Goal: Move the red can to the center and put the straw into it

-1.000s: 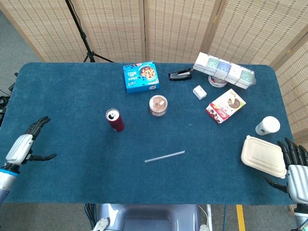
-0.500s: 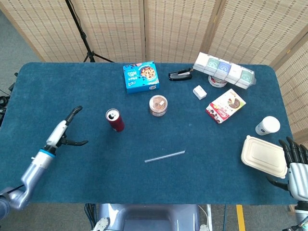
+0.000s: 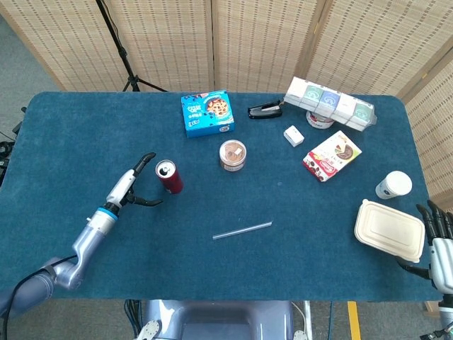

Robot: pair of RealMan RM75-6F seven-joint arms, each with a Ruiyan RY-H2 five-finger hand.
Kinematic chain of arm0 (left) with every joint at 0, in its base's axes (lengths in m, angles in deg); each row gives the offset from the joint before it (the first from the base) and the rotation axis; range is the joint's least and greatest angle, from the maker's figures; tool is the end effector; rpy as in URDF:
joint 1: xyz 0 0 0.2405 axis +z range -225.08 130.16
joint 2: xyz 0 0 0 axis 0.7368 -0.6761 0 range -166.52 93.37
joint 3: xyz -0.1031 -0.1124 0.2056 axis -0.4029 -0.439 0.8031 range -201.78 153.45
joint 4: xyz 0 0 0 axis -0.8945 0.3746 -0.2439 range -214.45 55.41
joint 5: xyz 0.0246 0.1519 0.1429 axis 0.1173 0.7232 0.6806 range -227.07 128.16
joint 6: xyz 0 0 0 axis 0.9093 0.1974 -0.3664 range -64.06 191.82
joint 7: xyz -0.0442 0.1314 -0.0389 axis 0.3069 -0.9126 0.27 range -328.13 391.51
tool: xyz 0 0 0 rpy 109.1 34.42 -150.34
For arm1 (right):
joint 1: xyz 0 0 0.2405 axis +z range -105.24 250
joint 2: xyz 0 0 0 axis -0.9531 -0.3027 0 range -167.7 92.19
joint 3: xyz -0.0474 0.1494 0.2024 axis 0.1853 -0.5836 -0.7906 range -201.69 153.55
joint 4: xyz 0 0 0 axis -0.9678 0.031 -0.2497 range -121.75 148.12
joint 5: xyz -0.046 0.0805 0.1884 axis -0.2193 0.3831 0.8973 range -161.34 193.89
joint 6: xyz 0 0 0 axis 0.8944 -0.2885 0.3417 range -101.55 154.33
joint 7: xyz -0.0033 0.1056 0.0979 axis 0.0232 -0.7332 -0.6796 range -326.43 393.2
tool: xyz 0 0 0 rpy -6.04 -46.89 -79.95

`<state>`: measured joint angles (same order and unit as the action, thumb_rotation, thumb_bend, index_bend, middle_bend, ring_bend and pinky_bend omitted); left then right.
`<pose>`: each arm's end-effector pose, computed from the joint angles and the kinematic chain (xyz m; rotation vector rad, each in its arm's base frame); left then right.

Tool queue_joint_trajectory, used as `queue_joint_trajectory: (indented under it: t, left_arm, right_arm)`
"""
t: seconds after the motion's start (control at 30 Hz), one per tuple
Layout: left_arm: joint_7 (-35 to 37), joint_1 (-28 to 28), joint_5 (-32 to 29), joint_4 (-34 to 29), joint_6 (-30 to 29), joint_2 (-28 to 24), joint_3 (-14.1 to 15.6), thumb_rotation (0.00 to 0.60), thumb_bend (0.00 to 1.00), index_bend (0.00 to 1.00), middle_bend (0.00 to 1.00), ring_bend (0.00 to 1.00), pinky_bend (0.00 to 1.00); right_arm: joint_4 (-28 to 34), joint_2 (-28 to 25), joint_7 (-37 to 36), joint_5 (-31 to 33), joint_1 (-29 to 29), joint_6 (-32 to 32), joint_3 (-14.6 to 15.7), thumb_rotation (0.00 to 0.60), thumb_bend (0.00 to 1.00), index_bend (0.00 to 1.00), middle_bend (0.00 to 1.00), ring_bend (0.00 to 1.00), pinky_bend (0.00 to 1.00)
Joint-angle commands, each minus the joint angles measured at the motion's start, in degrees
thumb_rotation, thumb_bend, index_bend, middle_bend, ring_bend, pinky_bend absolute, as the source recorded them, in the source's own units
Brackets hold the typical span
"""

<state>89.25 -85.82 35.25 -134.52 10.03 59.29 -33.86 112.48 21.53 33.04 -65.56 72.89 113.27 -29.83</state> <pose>-0.2260 0.3750 -0.0152 -1.4067 -1.7619 -1.4577 -0.3093 -0.1662 0.1892 1.2301 -0.9455 0.9027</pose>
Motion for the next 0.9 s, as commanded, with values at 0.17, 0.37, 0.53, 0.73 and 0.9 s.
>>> queue_joint_trajectory:
  t: [0.17,0.37,0.53,0.73,0.9]
  left_arm:
    - [-3.86,-2.17,-2.01,-1.71,1.54,0.60,-1.69,0.600,0.00,0.00,0.00,0.00,0.00]
    - [-7.92,-3.52,-4.60,-2.98,3.17,0.95,-3.21,0.600,0.00,0.00,0.00,0.00,0.00]
    - [-10.67,-3.92,-6.75,-4.14,4.10,0.89,-4.10,0.600,0.03,0.00,0.00,0.00,0.00]
    - [-13.38,-4.24,-8.60,-5.45,4.35,1.05,-4.95,0.600,0.13,0.01,0.00,0.00,0.00]
    - [-15.91,-4.54,-10.29,-5.97,4.87,1.62,-5.48,0.600,0.27,0.07,0.00,0.00,0.01]
  right_arm:
    - [-0.19,-0.28,-0.66,0.48,0.12,-0.39,-0.17,0.600,0.00,0.00,0.00,0.00,0.00]
    - [-0.23,-0.45,-1.06,1.00,0.11,-0.48,-0.36,0.600,0.00,0.00,0.00,0.00,0.00]
    - [-0.27,-0.62,-1.45,1.28,0.12,-0.57,-0.47,0.600,0.00,0.00,0.00,0.00,0.00]
    - [-0.29,-0.74,-1.76,1.51,0.14,-0.67,-0.55,0.600,0.00,0.00,0.00,0.00,0.00]
    - [-0.31,-0.81,-1.89,1.68,0.09,-0.61,-0.62,0.600,0.00,0.00,0.00,0.00,0.00]
